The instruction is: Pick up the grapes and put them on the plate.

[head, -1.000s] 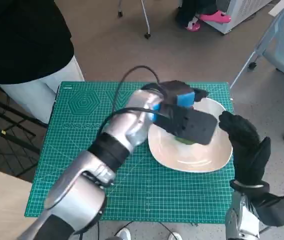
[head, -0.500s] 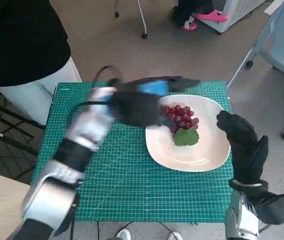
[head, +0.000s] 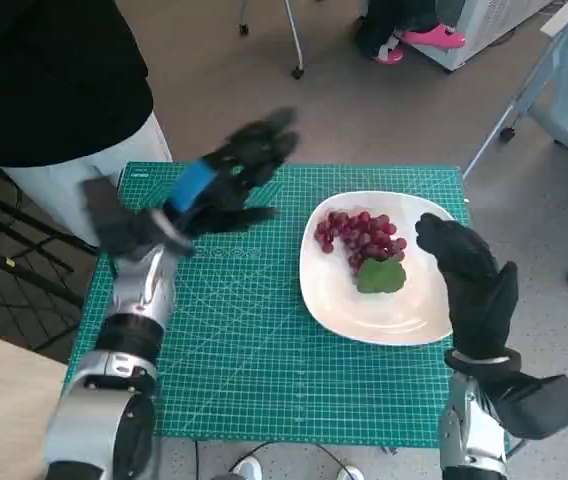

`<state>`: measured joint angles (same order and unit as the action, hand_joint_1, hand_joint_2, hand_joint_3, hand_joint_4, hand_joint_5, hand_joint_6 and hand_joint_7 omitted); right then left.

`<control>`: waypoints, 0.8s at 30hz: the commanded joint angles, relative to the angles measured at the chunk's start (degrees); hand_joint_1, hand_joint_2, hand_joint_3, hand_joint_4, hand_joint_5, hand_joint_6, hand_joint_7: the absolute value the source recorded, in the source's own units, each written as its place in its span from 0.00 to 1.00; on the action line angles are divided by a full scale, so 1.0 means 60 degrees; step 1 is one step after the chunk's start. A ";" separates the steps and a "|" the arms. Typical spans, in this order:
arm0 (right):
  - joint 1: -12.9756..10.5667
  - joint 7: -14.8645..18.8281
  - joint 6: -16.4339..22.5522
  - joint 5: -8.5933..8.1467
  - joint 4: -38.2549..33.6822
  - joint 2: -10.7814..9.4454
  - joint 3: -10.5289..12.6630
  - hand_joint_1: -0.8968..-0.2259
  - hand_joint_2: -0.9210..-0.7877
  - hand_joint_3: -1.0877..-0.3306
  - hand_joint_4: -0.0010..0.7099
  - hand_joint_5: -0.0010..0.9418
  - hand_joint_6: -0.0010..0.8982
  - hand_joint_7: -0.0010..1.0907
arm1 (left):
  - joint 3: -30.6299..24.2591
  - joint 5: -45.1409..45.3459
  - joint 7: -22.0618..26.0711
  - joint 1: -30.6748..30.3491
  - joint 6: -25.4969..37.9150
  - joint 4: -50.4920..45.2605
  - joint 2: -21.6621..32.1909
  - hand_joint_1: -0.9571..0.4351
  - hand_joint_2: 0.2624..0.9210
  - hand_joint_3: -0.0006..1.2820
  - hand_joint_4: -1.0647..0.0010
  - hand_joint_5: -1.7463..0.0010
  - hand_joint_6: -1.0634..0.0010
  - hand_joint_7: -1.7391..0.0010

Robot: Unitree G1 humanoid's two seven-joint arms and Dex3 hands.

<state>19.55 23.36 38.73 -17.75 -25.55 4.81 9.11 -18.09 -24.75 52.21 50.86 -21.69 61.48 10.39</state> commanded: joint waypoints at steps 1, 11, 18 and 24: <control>-0.0023 0.0082 -0.0198 -0.0025 -0.0216 0.0018 0.0007 0.44 0.00 0.26 0.69 0.00 0.20 0.39 | -0.0771 -0.0829 0.0400 -0.0420 0.0220 -0.0037 -0.0141 0.25 1.00 0.19 0.92 0.99 0.74 0.97; 0.0097 0.0231 -0.0283 -0.0129 -0.0256 0.0026 0.0004 0.43 0.00 0.26 0.69 0.00 0.20 0.40 | -0.1455 -0.1577 0.1152 -0.2181 0.0514 -0.0933 -0.0019 0.29 1.00 0.16 0.96 1.00 0.79 0.99; 0.0178 0.0298 -0.0371 -0.0222 -0.0239 -0.0090 -0.0036 0.43 0.00 0.26 0.69 0.00 0.21 0.40 | -0.1349 -0.1439 0.0600 -0.3006 0.0375 -0.1854 -0.0288 0.31 1.00 0.14 1.00 1.00 0.81 1.00; 0.0213 0.0391 -0.0360 -0.0337 -0.0249 -0.0195 -0.0068 0.43 0.00 0.26 0.69 0.00 0.20 0.41 | -0.1049 -0.1230 0.0449 -0.3487 0.0471 -0.2395 -0.0274 0.30 1.00 0.13 1.00 1.00 0.82 1.00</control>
<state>21.20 24.97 37.43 -19.20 -26.21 4.31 8.82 -25.34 -33.10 55.15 31.11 -19.00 49.20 8.61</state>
